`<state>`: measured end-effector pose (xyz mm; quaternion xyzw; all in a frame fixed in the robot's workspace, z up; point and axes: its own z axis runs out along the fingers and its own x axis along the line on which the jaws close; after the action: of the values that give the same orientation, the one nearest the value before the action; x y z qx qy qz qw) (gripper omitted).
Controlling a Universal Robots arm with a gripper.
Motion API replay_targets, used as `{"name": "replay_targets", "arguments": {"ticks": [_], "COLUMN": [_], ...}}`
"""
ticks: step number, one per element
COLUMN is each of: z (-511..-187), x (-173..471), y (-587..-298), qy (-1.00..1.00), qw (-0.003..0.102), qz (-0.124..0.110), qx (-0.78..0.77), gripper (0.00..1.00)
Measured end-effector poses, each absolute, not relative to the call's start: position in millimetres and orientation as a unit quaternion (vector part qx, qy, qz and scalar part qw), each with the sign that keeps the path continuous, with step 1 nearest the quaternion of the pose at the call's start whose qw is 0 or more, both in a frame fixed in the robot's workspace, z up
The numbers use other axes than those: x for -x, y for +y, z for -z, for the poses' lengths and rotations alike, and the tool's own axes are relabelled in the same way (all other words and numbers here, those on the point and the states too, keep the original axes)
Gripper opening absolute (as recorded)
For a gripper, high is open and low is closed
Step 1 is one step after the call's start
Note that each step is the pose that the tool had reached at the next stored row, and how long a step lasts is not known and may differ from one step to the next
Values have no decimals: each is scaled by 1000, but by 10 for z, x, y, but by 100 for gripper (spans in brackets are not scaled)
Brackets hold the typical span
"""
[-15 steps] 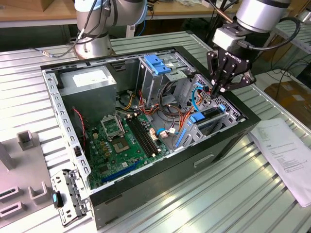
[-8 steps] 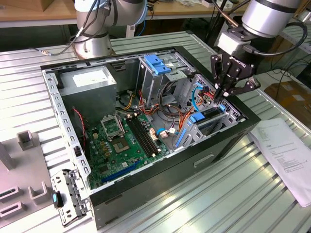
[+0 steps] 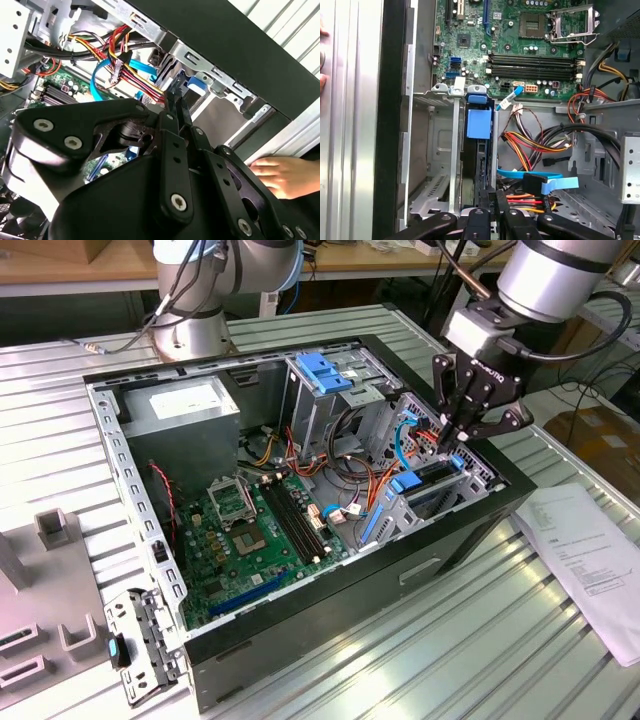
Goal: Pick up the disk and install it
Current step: 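Insert the first disk wire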
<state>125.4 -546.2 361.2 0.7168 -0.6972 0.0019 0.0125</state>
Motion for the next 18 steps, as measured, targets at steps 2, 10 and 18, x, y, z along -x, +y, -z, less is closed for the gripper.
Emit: {"name": "replay_targets", "arguments": {"ticks": [2, 10, 18], "z": [-3602, -3549, -3518], "x": [-1254, -1213, -1191], "y": [-5464, -5537, -5537], "qy": [-705, -686, -692], "qw": [13, 12, 12], "qz": [-2, -1, -1], "qx": [-709, -728, -722], "gripper": [17, 17, 17]}}
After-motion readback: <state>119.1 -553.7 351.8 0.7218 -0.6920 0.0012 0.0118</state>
